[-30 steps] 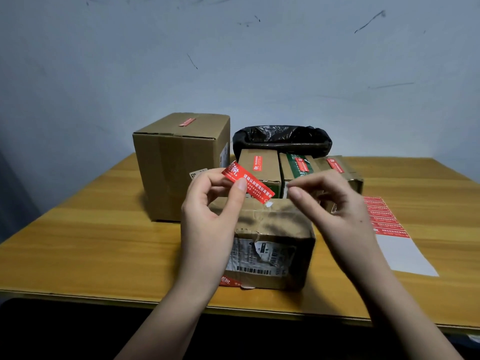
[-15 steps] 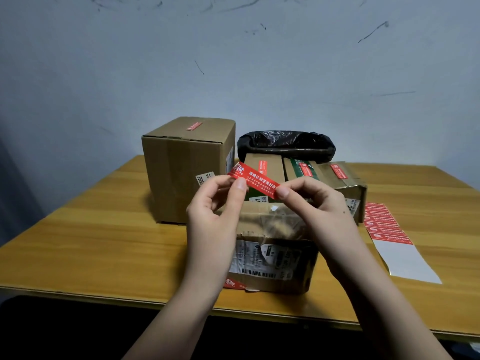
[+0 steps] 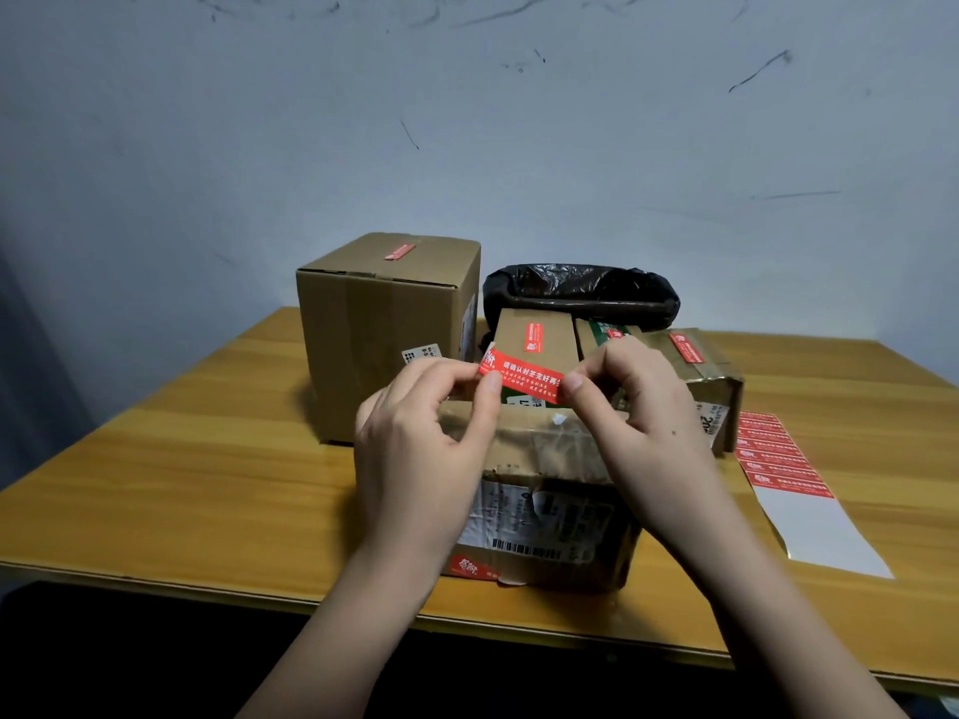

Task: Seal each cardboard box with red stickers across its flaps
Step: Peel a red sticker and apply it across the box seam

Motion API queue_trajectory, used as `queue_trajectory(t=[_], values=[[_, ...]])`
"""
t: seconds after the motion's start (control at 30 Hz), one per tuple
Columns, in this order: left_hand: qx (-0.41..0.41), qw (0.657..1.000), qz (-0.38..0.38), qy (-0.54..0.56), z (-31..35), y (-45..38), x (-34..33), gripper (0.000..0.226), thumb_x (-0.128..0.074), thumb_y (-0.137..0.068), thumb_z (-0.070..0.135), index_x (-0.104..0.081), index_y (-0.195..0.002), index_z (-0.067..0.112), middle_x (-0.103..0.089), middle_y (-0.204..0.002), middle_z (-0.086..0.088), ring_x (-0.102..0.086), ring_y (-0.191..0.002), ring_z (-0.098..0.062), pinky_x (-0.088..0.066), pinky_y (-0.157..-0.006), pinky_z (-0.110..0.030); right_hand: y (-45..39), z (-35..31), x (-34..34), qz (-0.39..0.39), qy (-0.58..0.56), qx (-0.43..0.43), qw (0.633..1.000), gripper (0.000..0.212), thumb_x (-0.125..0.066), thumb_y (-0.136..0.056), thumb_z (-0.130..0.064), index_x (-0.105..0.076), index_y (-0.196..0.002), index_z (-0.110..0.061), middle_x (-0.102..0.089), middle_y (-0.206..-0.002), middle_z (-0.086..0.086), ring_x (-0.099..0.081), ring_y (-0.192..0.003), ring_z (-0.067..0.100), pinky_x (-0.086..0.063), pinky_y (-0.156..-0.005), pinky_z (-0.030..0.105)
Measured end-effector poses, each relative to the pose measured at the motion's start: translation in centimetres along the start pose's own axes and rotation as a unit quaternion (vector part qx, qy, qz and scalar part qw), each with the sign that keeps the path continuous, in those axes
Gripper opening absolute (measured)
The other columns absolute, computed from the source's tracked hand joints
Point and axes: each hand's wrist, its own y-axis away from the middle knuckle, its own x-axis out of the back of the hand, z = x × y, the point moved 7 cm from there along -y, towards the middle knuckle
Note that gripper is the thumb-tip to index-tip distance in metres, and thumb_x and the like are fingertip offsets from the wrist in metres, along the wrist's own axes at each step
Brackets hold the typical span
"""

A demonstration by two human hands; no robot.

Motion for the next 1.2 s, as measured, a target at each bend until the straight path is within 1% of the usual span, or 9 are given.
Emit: queue_trajectory(t=[0.1,0.23,0.3,0.37,0.47,0.57,0.77,1.0,1.2], values=[[-0.058,0.988,0.002,-0.145,0.7,0.1,0.0,0.033,-0.046,-0.091,0.045,-0.066,-0.094,0.018,-0.064,-0.093,0.003,-0.06,-0.083,-0.015,-0.041,-0.084,-0.035,0.1,0.0,-0.6,0.0,-0.008,0.002,1.0,0.022,-0.049,-0.09,-0.035,-0.052,-0.078,-0.017,-0.051,-0.078,-0.008,-0.048,-0.08,0.014,-0.041,-0.072,0.039],[-0.035,0.98,-0.013,-0.198,-0.3,-0.9,0.6,0.04,-0.041,-0.091,0.055,-0.061,-0.092,0.02,-0.061,-0.086,0.005,-0.058,-0.078,-0.017,-0.036,-0.083,-0.033,0.2,0.4,-0.2,0.006,-0.06,-0.022,0.998,0.023,-0.048,-0.089,-0.034,-0.051,-0.077,-0.015,-0.052,-0.076,-0.007,-0.05,-0.074,0.012,-0.037,-0.065,0.033],[-0.015,0.99,-0.031,-0.133,-0.8,-1.2,0.6,0.04,-0.043,-0.087,0.059,-0.06,-0.088,0.022,-0.061,-0.083,0.01,-0.058,-0.078,-0.011,-0.037,-0.085,-0.03,0.0,0.5,-0.1,-0.005,-0.045,-0.026,0.999,0.021,-0.049,-0.087,-0.033,-0.051,-0.074,-0.017,-0.053,-0.075,-0.007,-0.049,-0.074,0.01,-0.036,-0.066,0.032],[0.051,0.996,-0.064,0.031,-1.5,-1.4,0.4,0.035,-0.051,-0.081,0.057,-0.059,-0.087,0.024,-0.062,-0.084,0.012,-0.059,-0.082,-0.005,-0.046,-0.082,-0.027,-0.2,0.3,0.1,-0.01,-0.026,-0.025,0.999,0.018,-0.05,-0.084,-0.032,-0.052,-0.072,-0.018,-0.053,-0.074,-0.008,-0.05,-0.075,0.008,-0.038,-0.067,0.033],[0.13,0.971,-0.109,0.17,-2.3,-1.5,-0.1,0.02,-0.06,-0.077,0.039,-0.06,-0.09,0.024,-0.064,-0.089,0.014,-0.062,-0.086,-0.005,-0.052,-0.077,-0.022,-0.3,0.4,0.5,-0.006,-0.017,-0.028,0.999,0.016,-0.052,-0.081,-0.032,-0.053,-0.07,-0.021,-0.055,-0.073,-0.009,-0.052,-0.075,0.008,-0.043,-0.07,0.037],[0.163,0.951,-0.129,0.228,-2.6,-1.6,0.1,0.02,-0.046,-0.078,0.028,-0.061,-0.087,0.017,-0.065,-0.082,0.01,-0.064,-0.082,-0.01,-0.053,-0.076,-0.029,-0.6,0.4,0.9,-0.006,0.012,-0.016,1.0,0.016,-0.053,-0.079,-0.036,-0.05,-0.068,-0.026,-0.054,-0.071,-0.012,-0.052,-0.074,0.007,-0.045,-0.072,0.044],[0.052,0.992,-0.116,-0.001,-0.8,-2.2,0.6,0.038,-0.048,-0.072,0.068,-0.054,-0.081,0.032,-0.059,-0.084,0.013,-0.057,-0.083,-0.001,-0.049,-0.085,-0.046,-1.0,0.0,1.2,-0.005,0.061,0.016,0.998,0.018,-0.053,-0.081,-0.037,-0.046,-0.067,-0.028,-0.052,-0.069,-0.014,-0.049,-0.074,0.005,-0.042,-0.069,0.039],[0.022,0.992,-0.122,-0.036,-0.7,-3.1,-0.3,0.022,-0.054,-0.082,0.045,-0.054,-0.068,0.027,-0.056,-0.073,0.009,-0.055,-0.073,-0.004,-0.047,-0.083,-0.042,-1.0,0.5,0.9,-0.053,0.004,-0.03,0.998,0.017,-0.056,-0.083,-0.031,-0.054,-0.069,-0.021,-0.061,-0.073,-0.006,-0.053,-0.07,0.008,-0.043,-0.064,0.031],[0.094,0.969,-0.228,-0.028,-2.6,-3.6,-2.0,0.022,-0.056,-0.087,0.039,-0.056,-0.07,0.026,-0.059,-0.073,0.007,-0.055,-0.075,-0.008,-0.044,-0.086,-0.04,-1.6,2.6,-0.1,-0.124,-0.02,-0.118,0.985,0.029,-0.057,-0.087,-0.037,-0.058,-0.071,-0.013,-0.064,-0.072,-0.001,-0.048,-0.06,0.004,-0.037,-0.059,0.027]])
